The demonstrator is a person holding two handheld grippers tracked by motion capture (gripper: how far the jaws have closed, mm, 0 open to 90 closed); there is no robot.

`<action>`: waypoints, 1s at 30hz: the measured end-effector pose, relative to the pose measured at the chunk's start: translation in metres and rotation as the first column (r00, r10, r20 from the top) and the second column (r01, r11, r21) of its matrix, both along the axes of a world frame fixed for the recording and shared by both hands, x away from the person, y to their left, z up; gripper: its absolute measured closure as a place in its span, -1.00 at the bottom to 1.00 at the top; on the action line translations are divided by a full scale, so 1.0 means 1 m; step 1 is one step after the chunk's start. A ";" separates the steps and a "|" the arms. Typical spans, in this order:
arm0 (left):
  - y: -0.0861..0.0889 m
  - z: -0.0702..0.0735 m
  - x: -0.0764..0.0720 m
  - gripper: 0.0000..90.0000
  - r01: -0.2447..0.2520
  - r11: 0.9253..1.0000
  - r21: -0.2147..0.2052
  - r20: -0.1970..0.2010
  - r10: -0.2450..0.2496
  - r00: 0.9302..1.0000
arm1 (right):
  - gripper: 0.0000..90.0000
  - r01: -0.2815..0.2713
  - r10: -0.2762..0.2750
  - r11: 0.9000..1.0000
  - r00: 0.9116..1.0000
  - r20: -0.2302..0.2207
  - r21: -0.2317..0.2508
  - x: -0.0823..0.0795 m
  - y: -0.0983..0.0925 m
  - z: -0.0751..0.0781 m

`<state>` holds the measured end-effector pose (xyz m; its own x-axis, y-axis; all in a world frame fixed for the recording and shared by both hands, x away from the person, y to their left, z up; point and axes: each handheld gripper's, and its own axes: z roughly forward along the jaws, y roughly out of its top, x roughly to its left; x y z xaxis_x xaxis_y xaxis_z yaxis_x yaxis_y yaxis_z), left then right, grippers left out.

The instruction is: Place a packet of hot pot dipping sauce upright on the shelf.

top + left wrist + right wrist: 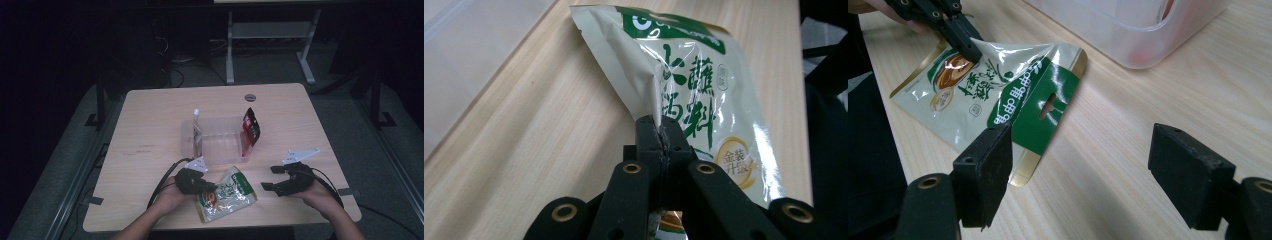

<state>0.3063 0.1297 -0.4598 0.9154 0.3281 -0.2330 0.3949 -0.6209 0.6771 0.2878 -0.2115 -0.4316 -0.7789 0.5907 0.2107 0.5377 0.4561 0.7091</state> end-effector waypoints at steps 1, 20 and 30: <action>0.000 0.001 0.000 0.99 0.005 1.000 -0.001 0.002 -0.005 1.000 | -0.44 0.000 0.000 1.000 1.000 0.000 0.000 0.000 0.000 0.000; 0.017 0.036 -0.012 0.99 0.053 0.995 -0.086 0.073 -0.047 0.996 | -0.53 -0.046 0.048 0.996 0.999 -0.026 0.074 0.001 0.004 0.005; 0.030 0.051 -0.015 1.00 0.034 0.993 -0.114 0.099 -0.023 0.995 | -0.58 -0.106 0.110 0.986 0.994 -0.023 0.125 0.014 0.026 0.017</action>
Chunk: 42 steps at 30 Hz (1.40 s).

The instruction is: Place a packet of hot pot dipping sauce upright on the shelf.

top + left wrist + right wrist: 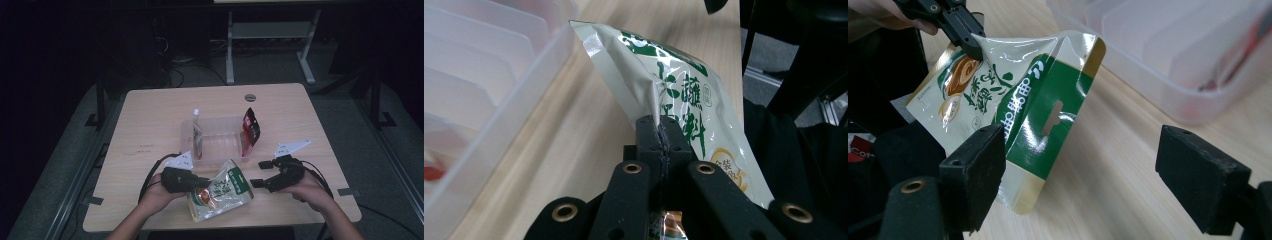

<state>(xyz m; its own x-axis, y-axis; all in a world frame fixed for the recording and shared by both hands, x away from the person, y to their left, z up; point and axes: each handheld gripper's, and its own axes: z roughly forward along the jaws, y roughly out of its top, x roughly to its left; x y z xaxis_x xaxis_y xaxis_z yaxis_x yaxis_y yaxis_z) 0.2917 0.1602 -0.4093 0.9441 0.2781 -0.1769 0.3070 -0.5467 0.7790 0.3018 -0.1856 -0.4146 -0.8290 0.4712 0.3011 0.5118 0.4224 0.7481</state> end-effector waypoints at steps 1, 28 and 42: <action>0.002 0.001 0.001 1.00 0.000 1.000 -0.001 0.006 0.000 1.000 | -0.58 -0.005 0.005 1.000 1.000 0.001 0.007 0.002 0.003 0.001; 0.028 0.024 -0.004 1.00 -0.030 0.996 -0.088 0.077 0.037 0.996 | -0.21 -0.220 0.231 0.964 0.971 -0.057 0.147 0.028 0.066 0.007; 0.033 0.018 0.000 0.99 -0.064 0.993 -0.096 0.090 0.073 0.993 | 0.71 -0.232 0.250 0.951 0.966 -0.063 0.204 0.028 0.062 0.009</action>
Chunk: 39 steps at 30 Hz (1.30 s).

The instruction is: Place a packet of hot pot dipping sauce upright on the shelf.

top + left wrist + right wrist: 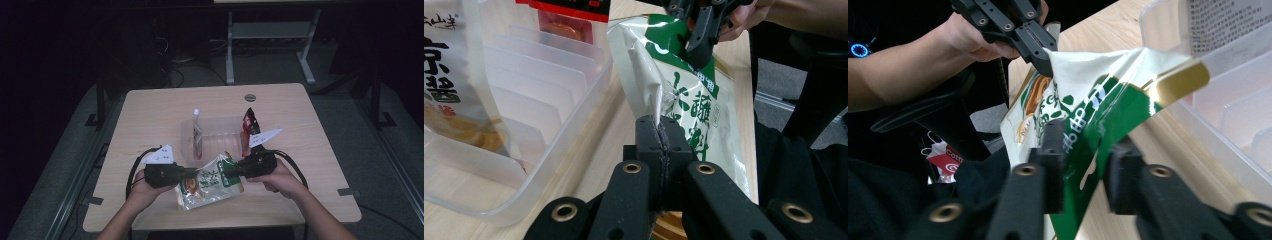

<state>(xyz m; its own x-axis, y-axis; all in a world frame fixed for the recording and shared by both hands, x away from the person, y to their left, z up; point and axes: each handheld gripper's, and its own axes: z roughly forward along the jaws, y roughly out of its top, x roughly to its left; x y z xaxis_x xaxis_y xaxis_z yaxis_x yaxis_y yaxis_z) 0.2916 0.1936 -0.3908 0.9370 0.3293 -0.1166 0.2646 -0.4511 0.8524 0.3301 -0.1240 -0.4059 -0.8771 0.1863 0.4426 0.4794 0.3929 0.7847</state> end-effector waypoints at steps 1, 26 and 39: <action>0.000 0.000 0.000 0.99 0.000 1.000 0.002 0.000 0.000 1.000 | 0.75 0.004 -0.004 1.000 1.000 0.009 -0.006 0.000 0.000 0.000; 0.001 -0.004 0.004 0.72 -0.010 0.999 -0.033 -0.016 0.009 1.000 | 1.00 -0.034 0.029 0.995 0.998 0.062 0.093 -0.004 -0.007 0.007; 0.009 -0.002 0.002 -0.16 -0.046 0.997 -0.061 -0.068 0.041 0.997 | 1.00 -0.034 0.015 0.983 0.994 0.105 0.178 -0.009 -0.014 0.021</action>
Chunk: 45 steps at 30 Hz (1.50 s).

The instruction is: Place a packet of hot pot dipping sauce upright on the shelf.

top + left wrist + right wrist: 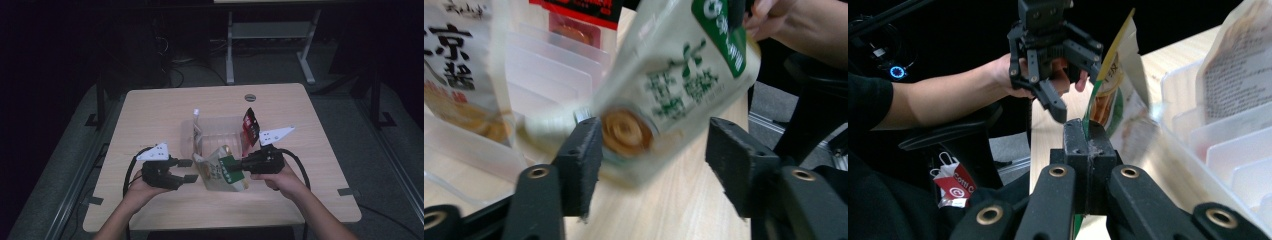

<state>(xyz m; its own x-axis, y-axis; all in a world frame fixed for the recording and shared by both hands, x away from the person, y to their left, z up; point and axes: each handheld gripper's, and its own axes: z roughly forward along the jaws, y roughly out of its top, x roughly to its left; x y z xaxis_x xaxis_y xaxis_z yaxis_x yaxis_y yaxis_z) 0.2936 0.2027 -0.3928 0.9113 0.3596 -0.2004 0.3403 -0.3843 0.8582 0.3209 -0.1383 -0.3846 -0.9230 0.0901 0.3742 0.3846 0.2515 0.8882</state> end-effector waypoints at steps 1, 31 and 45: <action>0.000 0.000 -0.001 -0.19 -0.001 1.000 0.004 -0.001 0.001 1.000 | 1.00 0.003 -0.003 1.000 1.000 0.000 0.004 -0.001 -0.001 0.002; 0.033 -0.024 -0.007 -0.46 -0.066 0.994 0.084 -0.052 0.071 0.996 | 1.00 0.170 -0.184 0.980 0.970 0.160 0.100 0.039 -0.008 0.059; 0.028 -0.030 -0.007 -0.46 -0.038 0.992 0.121 -0.070 0.046 0.996 | 1.00 0.211 -0.218 0.976 0.965 0.148 0.061 0.052 -0.002 0.045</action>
